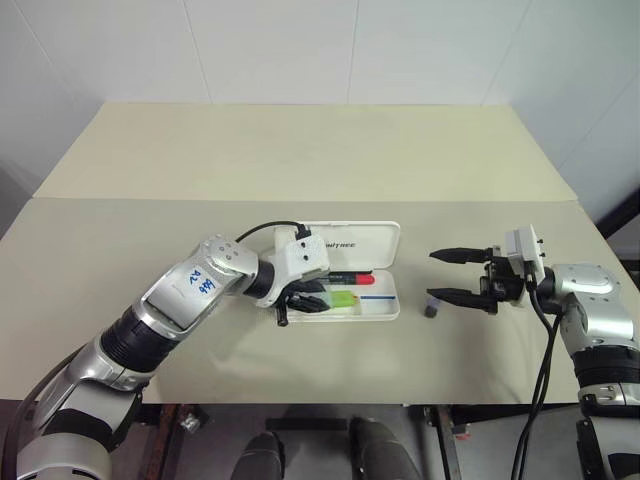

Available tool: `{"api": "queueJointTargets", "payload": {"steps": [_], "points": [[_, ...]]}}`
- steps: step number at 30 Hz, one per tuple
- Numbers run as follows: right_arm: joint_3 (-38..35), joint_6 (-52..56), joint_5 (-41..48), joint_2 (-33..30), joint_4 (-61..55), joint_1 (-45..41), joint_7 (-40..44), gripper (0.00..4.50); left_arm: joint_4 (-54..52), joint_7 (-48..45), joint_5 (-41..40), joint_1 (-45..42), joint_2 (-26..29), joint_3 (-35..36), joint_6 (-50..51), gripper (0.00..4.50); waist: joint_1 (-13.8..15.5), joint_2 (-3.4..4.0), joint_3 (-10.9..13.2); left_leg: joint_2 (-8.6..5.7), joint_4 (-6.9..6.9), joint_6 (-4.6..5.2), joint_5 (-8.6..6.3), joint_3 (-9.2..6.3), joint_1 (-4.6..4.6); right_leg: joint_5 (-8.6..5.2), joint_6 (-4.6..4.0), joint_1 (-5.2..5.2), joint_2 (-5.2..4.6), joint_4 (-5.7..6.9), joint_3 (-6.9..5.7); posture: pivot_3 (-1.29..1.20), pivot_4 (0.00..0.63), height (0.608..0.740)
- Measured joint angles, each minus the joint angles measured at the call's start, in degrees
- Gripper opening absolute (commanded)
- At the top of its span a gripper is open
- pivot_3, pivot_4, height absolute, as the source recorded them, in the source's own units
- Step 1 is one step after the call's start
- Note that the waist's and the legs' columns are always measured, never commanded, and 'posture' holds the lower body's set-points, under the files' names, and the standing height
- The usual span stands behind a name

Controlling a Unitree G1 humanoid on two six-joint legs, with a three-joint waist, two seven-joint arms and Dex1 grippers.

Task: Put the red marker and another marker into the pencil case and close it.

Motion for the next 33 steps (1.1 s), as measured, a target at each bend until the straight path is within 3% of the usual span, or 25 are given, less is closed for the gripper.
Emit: {"api": "queueJointTargets", "payload": {"steps": [2,10,13,19,24,28,33], "points": [[0.0,0.0,-0.1,0.0,0.0,0.0,-0.2,4.50,0.5,-0.3,0.2,0.0,-0.4,0.0,-0.5,1.06,0.0,0.00,0.0,0.00,-0.01,0.00,0.00,0.00,0.00,0.00,0.00,0.00,0.00,0.00,0.00,0.00,0.150,0.740],[0.0,-0.2,-0.5,0.0,0.0,0.4,-1.3,4.50,2.1,-1.8,-0.2,0.0,-2.8,0.2,-0.2,3.72,-0.1,0.00,0.0,0.00,-0.01,0.00,0.00,0.00,0.01,0.00,0.00,0.00,0.01,0.03,0.00,0.00,0.150,0.740],[0.0,-0.2,-0.6,0.0,-0.1,0.6,-1.7,4.50,2.1,-2.4,-0.3,0.0,-2.7,0.2,0.5,4.49,0.0,0.00,0.0,0.00,0.01,0.00,0.00,0.00,0.01,0.00,0.00,0.00,0.00,0.04,0.00,0.00,0.150,0.740],[0.0,-0.2,-1.1,0.0,-0.8,1.8,-2.7,4.50,2.1,-2.2,-0.3,0.0,-2.8,2.6,1.1,4.49,0.0,0.00,0.0,0.00,0.01,0.00,0.00,-0.01,0.01,0.00,0.00,0.00,0.00,0.04,0.00,0.00,0.150,0.740],[-0.3,0.5,-2.0,-1.6,-3.3,5.9,-5.4,4.50,1.0,-0.2,-1.5,1.9,-4.3,11.7,-5.5,4.49,0.1,0.01,0.0,0.00,-0.01,0.00,0.00,0.00,0.00,-0.01,0.00,-0.01,-0.02,0.02,0.00,0.00,0.150,0.740],[-1.6,5.6,-3.2,-2.5,-9.2,10.8,-12.1,4.50,-1.8,-1.6,-7.0,8.5,-5.4,20.7,-11.5,4.49,0.0,0.01,0.0,0.04,-0.04,0.01,-0.01,0.01,0.03,-0.04,-0.07,-0.04,-0.01,0.05,0.00,0.00,0.150,0.740],[-2.5,13.1,-2.8,-1.9,-20.7,16.0,-21.1,4.50,-4.6,-7.3,-13.0,15.5,-3.2,26.0,-14.9,4.49,0.1,0.02,0.0,0.04,0.03,0.01,-0.01,0.03,0.03,-0.06,-0.10,-0.02,0.00,0.07,0.00,0.00,0.150,0.740]]}}
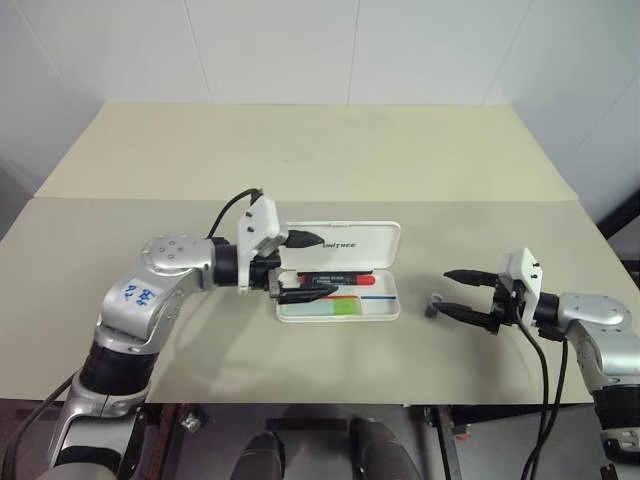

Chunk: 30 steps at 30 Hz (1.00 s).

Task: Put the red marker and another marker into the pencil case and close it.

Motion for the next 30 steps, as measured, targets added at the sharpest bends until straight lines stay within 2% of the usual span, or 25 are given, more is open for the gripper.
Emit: {"api": "queueJointTargets", "payload": {"steps": [3,5,9,12,17,30], "points": [[-0.7,4.1,0.6,0.8,-6.3,2.1,-5.3,4.50,-0.4,-3.4,-3.6,2.6,0.9,2.3,-1.3,4.49,0.1,0.00,0.0,-0.01,0.03,0.04,0.03,0.01,-0.01,-0.05,-0.09,0.02,-0.01,-0.06,0.00,0.00,0.150,0.740],[-1.1,7.6,0.4,2.0,-9.6,2.8,-10.4,4.50,-0.4,-4.8,-5.6,3.4,0.9,3.8,-2.3,4.49,0.2,-0.01,0.0,-0.02,0.06,0.08,0.06,0.02,-0.01,-0.23,-0.44,0.06,-0.02,-0.09,0.01,0.00,0.150,0.740],[-1.5,14.9,0.7,6.3,-17.3,7.1,-20.0,4.50,0.7,-8.0,-8.2,4.8,1.9,7.6,-5.3,4.49,0.5,-0.02,0.0,-0.01,0.01,0.09,0.07,0.01,-0.02,-0.29,-0.57,0.04,-0.02,-0.10,0.00,0.00,0.150,0.740],[-1.9,18.3,0.6,6.6,-20.0,7.9,-23.8,4.50,2.5,-10.3,-9.5,5.5,3.0,10.3,-7.5,4.49,0.6,-0.03,0.0,-0.01,0.02,0.09,0.07,0.09,-0.02,-0.29,-0.60,0.04,-0.02,-0.19,0.04,0.00,0.150,0.740],[-2.8,23.6,0.5,7.6,-22.2,8.9,-30.0,4.50,4.2,-14.3,-10.2,7.4,5.2,10.7,-9.6,4.49,0.7,-0.03,0.0,0.02,-0.04,0.09,0.07,0.09,-0.02,-0.35,-0.71,0.02,-0.01,-0.22,0.05,0.00,0.150,0.740],[-3.3,24.7,-0.5,8.4,-22.8,11.3,-33.6,4.50,4.4,-13.9,-10.2,7.9,5.6,10.3,-11.5,4.49,1.3,-0.05,0.0,0.02,-0.07,0.11,0.06,0.09,-0.04,-0.35,-0.72,0.07,-0.01,-0.40,0.04,0.00,0.150,0.740]]}}
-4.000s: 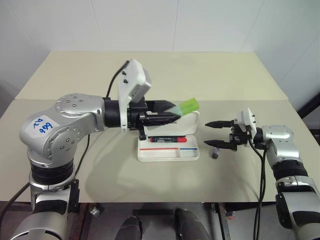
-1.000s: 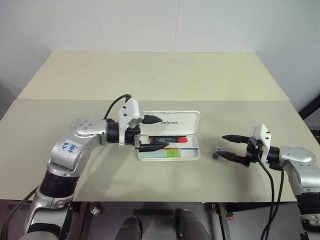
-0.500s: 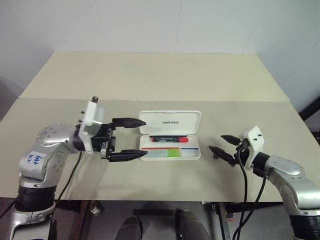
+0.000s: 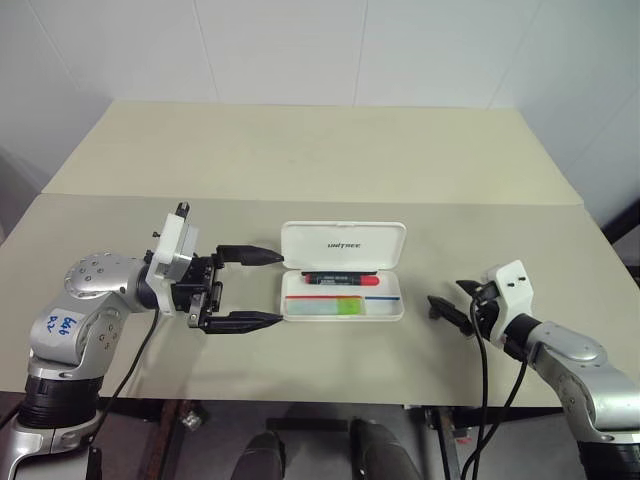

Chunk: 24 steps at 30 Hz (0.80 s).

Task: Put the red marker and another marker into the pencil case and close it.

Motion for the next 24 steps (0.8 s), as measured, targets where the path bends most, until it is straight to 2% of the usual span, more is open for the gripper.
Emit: {"api": "queueJointTargets", "payload": {"steps": [15,18,24], "points": [[-0.3,3.8,3.3,-3.7,-2.3,3.5,4.4,4.50,-0.1,1.4,0.1,-0.5,-1.1,-2.6,-0.9,4.49,0.1,-0.02,0.0,0.01,-0.02,0.02,-0.01,0.01,-0.02,0.00,-0.02,0.02,0.01,-0.13,0.00,0.00,0.150,0.740],[-0.3,3.5,2.8,-3.7,-1.8,3.3,4.4,3.90,-0.1,1.7,0.1,-0.7,-1.2,-2.7,-1.0,4.50,0.1,-0.02,0.0,0.01,-0.01,0.02,-0.01,0.02,-0.02,0.00,-0.03,0.02,0.00,-0.15,0.00,0.00,0.150,0.740],[-0.1,3.1,2.3,-3.7,-0.3,2.2,4.9,1.71,-0.2,2.5,0.1,-0.7,-1.2,-2.7,-1.0,4.50,0.1,-0.02,0.0,0.01,-0.04,0.02,-0.01,0.03,-0.02,0.01,-0.04,0.02,0.01,-0.19,0.00,0.00,0.150,0.740]]}}
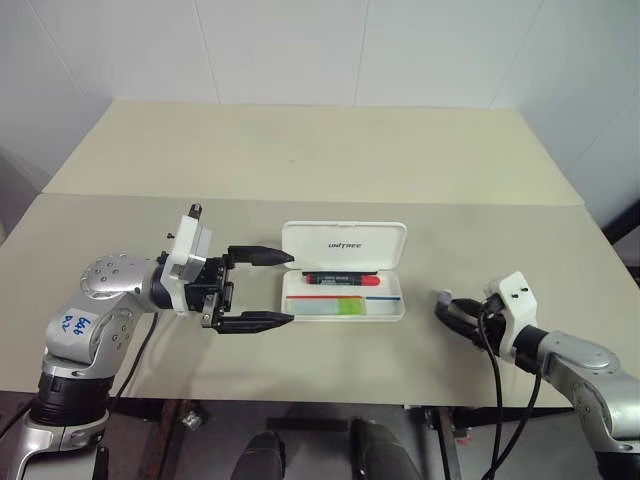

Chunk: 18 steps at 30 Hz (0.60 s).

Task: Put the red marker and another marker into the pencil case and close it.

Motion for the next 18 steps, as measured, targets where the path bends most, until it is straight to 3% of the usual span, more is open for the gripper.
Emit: {"api": "queueJointTargets", "payload": {"steps": [3,8,11,18], "points": [[0.2,-0.3,0.0,0.0,0.5,-0.3,0.6,0.78,0.0,0.2,0.0,0.0,0.0,0.0,0.0,4.50,0.0,0.00,0.0,0.00,-0.02,0.01,0.00,0.00,-0.01,0.00,0.00,0.00,0.00,-0.03,0.00,0.00,0.150,0.740],[0.5,-2.1,0.0,0.6,1.4,-1.2,1.4,0.68,-0.2,0.8,0.0,0.1,0.0,0.1,0.0,4.50,0.0,0.00,0.0,0.00,-0.01,0.01,0.00,0.01,-0.01,0.00,0.00,0.00,0.00,-0.04,0.00,0.00,0.150,0.740],[0.4,-4.1,0.0,1.1,2.6,-2.5,2.2,0.37,-0.4,1.1,0.0,0.6,0.0,0.1,0.0,4.50,0.0,0.00,0.0,0.00,-0.02,0.01,0.00,0.01,-0.01,0.00,0.00,0.00,0.00,-0.04,0.00,0.00,0.150,0.740],[-0.2,-16.1,2.7,2.6,6.5,-6.8,12.6,0.37,-0.4,1.1,0.0,1.1,0.0,0.5,-1.9,4.50,-0.1,0.03,0.0,0.01,-0.05,0.03,-0.02,0.03,-0.01,0.08,0.16,0.00,0.00,-0.04,0.00,0.00,0.150,0.740]]}}
